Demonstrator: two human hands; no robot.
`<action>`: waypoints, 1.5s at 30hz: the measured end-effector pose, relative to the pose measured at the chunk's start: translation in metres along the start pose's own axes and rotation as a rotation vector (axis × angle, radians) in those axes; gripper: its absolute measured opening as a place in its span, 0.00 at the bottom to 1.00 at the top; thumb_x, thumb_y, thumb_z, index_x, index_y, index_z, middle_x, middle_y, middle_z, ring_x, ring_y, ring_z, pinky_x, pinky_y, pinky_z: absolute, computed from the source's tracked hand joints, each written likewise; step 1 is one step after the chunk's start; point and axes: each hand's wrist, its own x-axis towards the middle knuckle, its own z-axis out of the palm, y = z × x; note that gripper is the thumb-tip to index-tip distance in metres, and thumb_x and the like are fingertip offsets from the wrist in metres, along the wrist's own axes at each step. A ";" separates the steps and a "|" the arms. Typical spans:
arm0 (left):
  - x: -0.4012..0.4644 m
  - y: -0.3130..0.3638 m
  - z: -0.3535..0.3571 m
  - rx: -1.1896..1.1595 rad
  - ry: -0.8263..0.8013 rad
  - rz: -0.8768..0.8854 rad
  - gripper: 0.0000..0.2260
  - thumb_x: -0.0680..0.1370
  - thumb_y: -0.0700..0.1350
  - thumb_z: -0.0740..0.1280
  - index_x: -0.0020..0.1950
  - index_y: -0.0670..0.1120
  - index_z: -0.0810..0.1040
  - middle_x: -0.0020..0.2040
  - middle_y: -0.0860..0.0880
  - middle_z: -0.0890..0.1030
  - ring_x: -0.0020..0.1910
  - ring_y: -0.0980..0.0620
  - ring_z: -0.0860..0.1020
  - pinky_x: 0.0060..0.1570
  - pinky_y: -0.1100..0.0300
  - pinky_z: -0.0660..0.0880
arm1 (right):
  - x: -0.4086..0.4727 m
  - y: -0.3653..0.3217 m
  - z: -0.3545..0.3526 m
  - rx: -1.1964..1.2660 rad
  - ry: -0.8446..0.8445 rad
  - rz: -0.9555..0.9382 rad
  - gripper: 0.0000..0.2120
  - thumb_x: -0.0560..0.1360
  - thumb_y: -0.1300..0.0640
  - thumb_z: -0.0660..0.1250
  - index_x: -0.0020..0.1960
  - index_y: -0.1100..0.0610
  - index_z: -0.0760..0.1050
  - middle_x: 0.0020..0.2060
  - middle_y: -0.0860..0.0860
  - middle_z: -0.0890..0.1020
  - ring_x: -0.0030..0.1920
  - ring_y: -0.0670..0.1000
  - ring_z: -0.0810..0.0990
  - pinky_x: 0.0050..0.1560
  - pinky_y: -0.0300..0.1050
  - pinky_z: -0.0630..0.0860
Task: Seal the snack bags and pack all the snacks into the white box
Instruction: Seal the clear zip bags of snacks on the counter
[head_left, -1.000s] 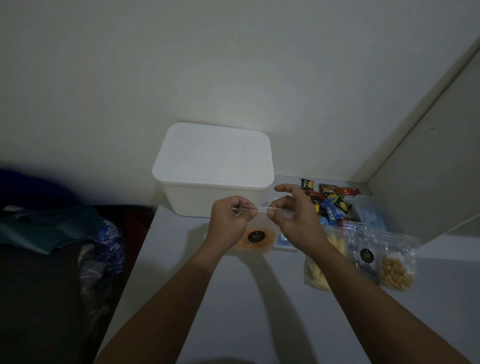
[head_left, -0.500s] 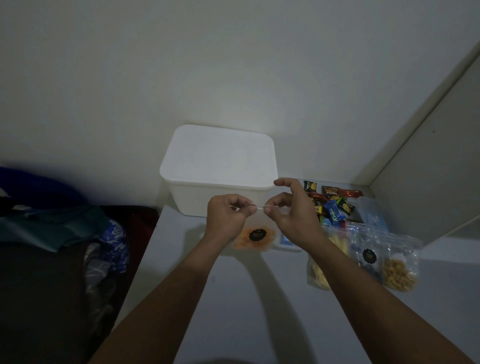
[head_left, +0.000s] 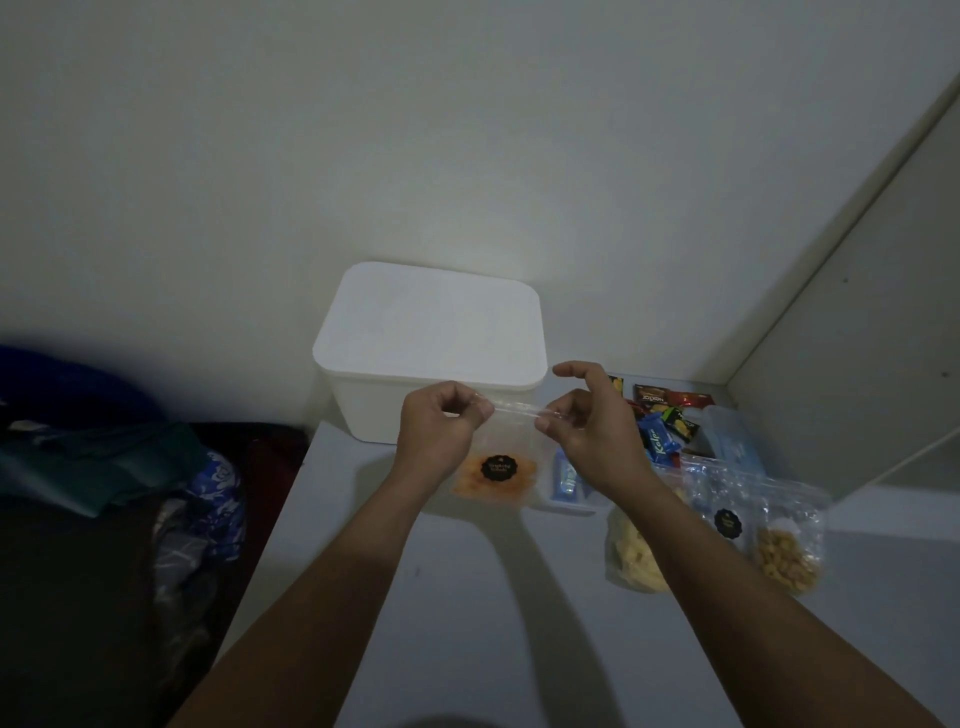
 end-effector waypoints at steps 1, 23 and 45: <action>0.001 0.000 0.000 -0.004 -0.025 0.006 0.03 0.72 0.37 0.72 0.39 0.39 0.81 0.37 0.48 0.81 0.37 0.56 0.77 0.42 0.66 0.75 | 0.001 0.000 -0.002 -0.001 0.004 0.010 0.22 0.69 0.64 0.74 0.59 0.52 0.71 0.36 0.53 0.83 0.39 0.49 0.82 0.45 0.41 0.78; 0.020 -0.012 0.004 -0.145 -0.025 -0.073 0.01 0.69 0.38 0.75 0.39 0.42 0.85 0.37 0.50 0.85 0.37 0.60 0.82 0.38 0.73 0.75 | 0.014 0.005 -0.011 0.100 -0.032 0.127 0.15 0.66 0.65 0.77 0.49 0.56 0.77 0.32 0.54 0.85 0.36 0.48 0.85 0.45 0.44 0.81; 0.011 -0.005 0.021 -0.219 -0.092 -0.406 0.09 0.75 0.41 0.68 0.44 0.34 0.81 0.36 0.42 0.80 0.34 0.49 0.78 0.43 0.54 0.78 | 0.008 0.018 0.006 0.106 0.051 0.085 0.14 0.66 0.66 0.77 0.48 0.57 0.79 0.36 0.53 0.86 0.39 0.43 0.85 0.42 0.31 0.79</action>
